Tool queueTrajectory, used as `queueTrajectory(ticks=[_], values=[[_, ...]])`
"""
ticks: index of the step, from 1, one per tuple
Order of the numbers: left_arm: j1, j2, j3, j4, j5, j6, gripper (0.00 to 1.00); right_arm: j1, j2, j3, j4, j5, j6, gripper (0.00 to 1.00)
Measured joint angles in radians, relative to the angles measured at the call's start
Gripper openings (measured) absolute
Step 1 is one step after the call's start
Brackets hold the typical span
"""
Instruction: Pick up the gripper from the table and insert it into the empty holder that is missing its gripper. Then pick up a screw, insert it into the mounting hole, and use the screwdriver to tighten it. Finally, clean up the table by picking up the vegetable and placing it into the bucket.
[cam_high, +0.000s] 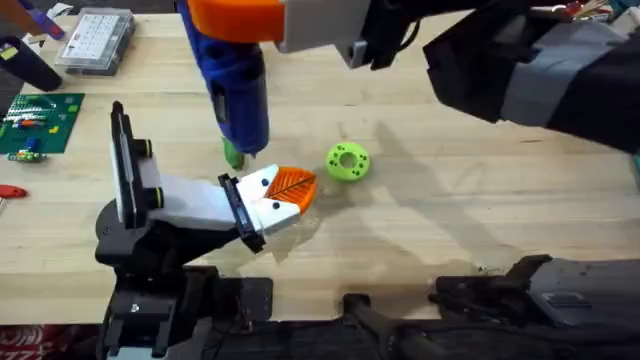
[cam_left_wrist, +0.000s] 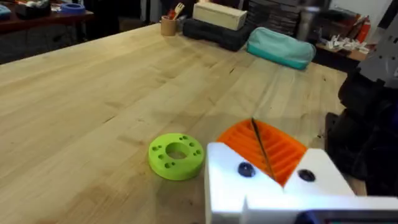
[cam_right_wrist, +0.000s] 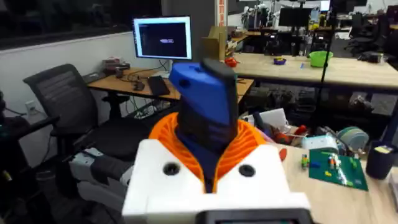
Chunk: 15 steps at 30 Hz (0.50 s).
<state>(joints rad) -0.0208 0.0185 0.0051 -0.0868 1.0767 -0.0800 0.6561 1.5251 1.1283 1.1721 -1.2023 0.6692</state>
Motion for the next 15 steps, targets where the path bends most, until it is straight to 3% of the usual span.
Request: queueTrajectory(ticks=[15], values=[[0.000, 0.000, 0.000, 0.000, 0.000, 0.000, 0.015, 0.000, 0.017, -0.080, -0.004, 0.001, -0.030, 0.044]])
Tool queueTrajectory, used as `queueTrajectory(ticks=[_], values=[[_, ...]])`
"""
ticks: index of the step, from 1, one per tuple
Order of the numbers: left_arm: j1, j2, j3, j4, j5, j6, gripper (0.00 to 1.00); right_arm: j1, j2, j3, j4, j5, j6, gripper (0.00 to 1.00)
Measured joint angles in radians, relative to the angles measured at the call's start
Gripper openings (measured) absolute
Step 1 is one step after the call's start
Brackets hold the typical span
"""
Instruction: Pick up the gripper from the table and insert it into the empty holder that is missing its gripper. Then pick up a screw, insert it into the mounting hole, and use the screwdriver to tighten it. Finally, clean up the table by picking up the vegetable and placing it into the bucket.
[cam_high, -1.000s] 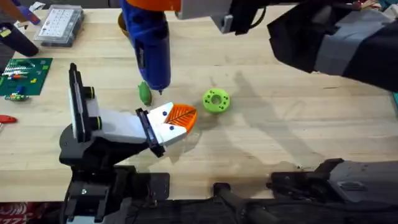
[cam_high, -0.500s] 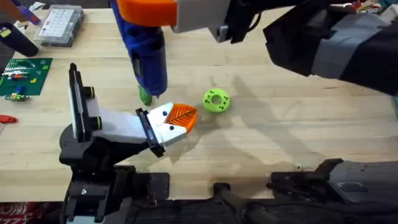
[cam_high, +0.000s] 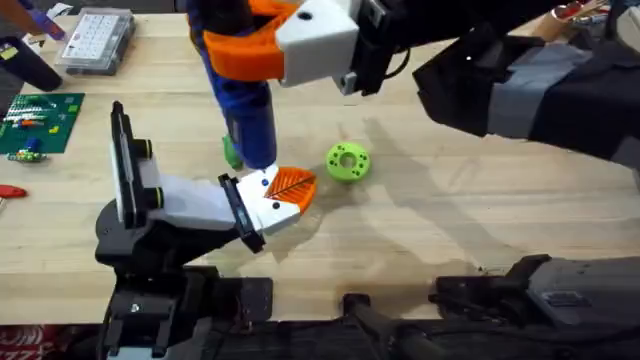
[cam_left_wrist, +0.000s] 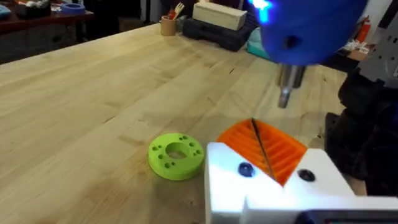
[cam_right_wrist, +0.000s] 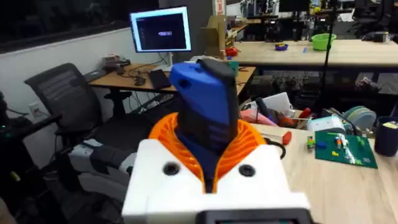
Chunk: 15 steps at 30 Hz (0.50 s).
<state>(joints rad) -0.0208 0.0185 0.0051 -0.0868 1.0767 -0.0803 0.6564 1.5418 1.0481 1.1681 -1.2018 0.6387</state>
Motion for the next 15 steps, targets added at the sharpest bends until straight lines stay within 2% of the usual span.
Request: queueTrajectory(ticks=[15], values=[[0.000, 0.000, 0.000, 0.000, 0.000, 0.000, 0.015, 0.009, 0.023, -0.021, -0.002, 0.000, -0.068, 0.043]])
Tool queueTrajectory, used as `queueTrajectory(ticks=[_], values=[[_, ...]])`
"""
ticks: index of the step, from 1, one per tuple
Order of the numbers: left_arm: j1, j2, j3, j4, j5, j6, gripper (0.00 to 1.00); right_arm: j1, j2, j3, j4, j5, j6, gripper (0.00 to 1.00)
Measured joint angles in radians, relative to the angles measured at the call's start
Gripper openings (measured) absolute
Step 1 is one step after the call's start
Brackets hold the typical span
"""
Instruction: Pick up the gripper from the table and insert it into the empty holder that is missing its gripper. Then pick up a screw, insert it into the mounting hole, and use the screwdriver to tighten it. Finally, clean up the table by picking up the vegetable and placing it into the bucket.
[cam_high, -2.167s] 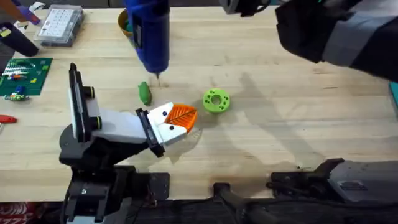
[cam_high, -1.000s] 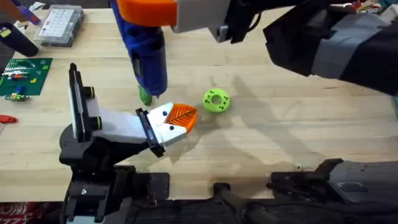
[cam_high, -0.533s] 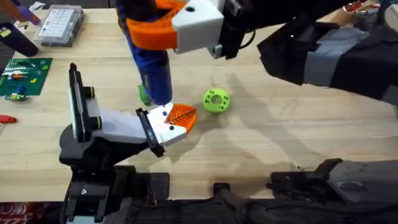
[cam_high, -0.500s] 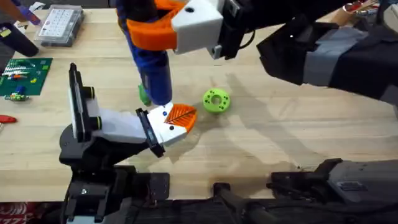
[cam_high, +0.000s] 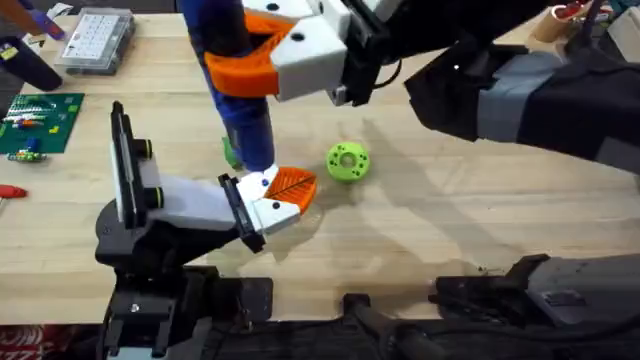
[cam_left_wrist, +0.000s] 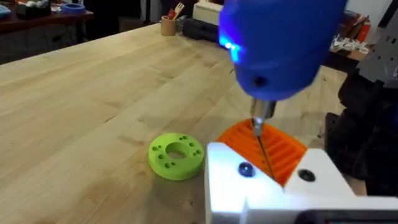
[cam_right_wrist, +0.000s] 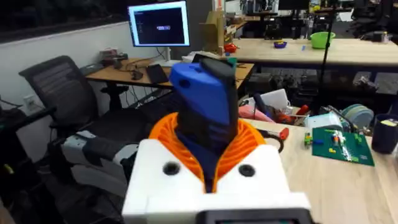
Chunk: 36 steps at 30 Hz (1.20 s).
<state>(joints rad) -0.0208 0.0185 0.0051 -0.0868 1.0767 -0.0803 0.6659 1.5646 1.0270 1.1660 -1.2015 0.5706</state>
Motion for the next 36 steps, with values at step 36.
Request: queueTrajectory(ticks=[36], values=[[0.000, 0.000, 0.000, 0.000, 0.000, 0.000, 0.015, 0.020, 0.000, -0.024, -0.068, 0.004, -0.089, 0.042]])
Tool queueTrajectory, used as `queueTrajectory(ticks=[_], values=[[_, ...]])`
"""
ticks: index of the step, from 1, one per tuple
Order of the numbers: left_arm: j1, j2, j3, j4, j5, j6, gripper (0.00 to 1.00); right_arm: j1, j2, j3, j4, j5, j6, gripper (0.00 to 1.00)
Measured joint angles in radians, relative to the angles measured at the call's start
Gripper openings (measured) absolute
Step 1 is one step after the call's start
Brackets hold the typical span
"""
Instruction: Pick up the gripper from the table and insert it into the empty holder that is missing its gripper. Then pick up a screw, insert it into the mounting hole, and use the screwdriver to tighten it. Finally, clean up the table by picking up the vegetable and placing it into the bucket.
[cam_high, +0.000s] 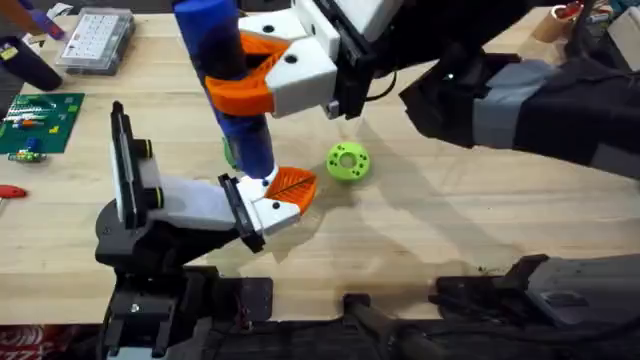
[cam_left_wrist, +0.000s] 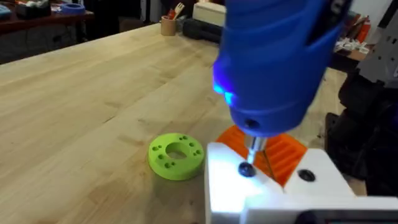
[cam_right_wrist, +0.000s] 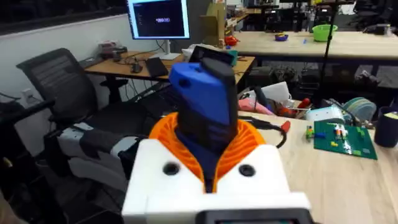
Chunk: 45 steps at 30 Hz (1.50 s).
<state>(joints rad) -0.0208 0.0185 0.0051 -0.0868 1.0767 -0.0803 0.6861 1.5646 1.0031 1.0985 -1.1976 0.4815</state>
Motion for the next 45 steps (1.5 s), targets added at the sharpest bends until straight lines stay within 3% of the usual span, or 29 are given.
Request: queueTrajectory(ticks=[45], values=[[0.000, 0.000, 0.000, 0.000, 0.000, 0.000, 0.015, 0.010, 0.000, 0.000, -0.053, 0.004, -0.045, 0.043]])
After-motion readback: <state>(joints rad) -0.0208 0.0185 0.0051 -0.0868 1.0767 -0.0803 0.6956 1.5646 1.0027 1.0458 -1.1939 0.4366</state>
